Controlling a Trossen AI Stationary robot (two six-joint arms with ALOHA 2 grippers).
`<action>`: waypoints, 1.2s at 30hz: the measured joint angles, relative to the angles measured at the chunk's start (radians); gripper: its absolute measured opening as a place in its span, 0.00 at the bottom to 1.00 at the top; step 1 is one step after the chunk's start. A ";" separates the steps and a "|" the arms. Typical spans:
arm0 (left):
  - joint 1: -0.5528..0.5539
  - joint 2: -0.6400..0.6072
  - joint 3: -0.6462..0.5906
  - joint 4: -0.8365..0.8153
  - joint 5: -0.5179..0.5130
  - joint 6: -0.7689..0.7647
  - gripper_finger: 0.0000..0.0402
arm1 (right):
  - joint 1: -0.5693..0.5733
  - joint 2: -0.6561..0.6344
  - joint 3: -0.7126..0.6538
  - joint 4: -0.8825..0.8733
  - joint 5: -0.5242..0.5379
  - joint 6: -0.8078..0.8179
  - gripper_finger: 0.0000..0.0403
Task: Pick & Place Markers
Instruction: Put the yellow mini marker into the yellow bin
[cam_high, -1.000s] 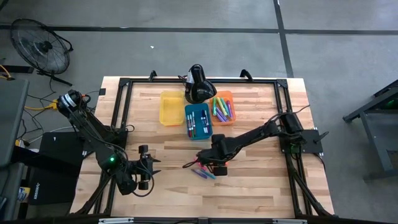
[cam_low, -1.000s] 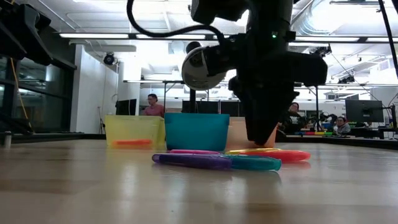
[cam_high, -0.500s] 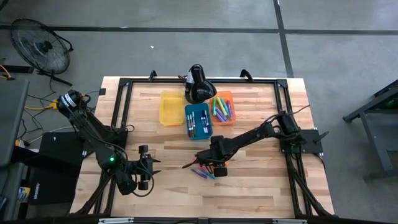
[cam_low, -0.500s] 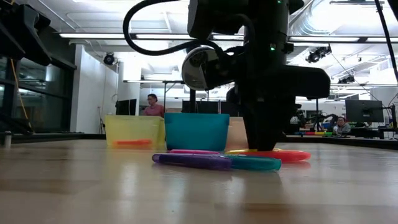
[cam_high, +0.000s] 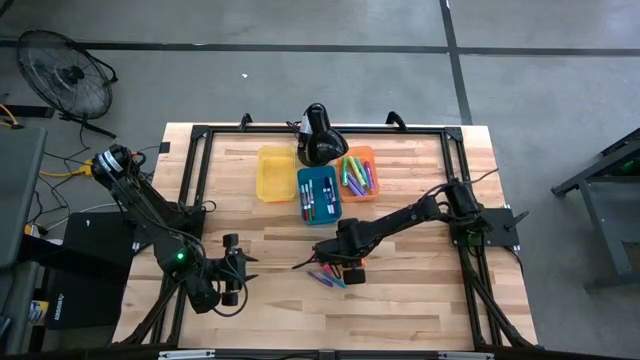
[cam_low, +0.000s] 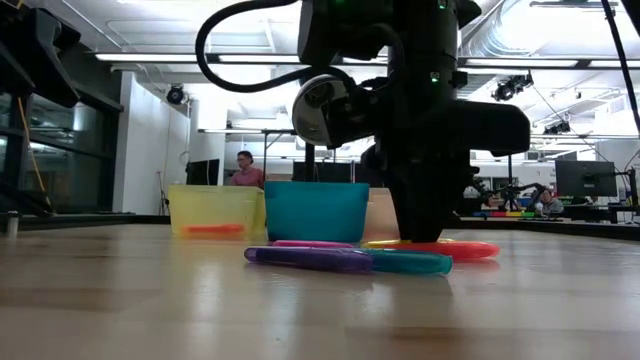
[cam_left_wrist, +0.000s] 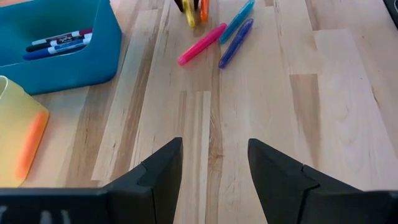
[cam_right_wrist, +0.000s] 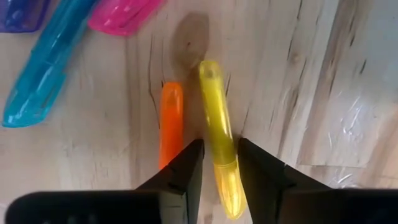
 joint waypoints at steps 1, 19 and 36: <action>0.000 0.000 0.000 0.000 0.001 0.000 0.44 | 0.000 0.003 0.000 0.002 0.000 0.000 0.21; 0.000 0.000 0.000 0.001 0.001 -0.003 0.44 | 0.008 0.007 -0.005 0.062 0.055 0.032 0.08; 0.000 0.000 0.000 0.001 -0.023 -0.003 0.44 | 0.050 -0.045 -0.008 0.170 0.283 0.109 0.07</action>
